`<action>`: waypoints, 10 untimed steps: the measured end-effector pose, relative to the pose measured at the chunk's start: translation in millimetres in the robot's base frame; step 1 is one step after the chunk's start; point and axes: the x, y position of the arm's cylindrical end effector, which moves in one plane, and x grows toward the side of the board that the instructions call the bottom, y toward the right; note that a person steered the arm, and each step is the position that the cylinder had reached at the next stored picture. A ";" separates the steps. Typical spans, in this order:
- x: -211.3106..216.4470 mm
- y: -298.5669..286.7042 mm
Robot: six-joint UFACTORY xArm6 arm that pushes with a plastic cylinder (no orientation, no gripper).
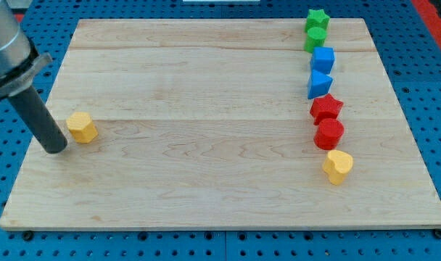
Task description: Keep yellow hexagon parallel left to yellow heart
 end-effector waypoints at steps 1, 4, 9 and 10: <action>-17.5 -2.1; -34.9 98.0; 50.3 242.2; 50.4 281.6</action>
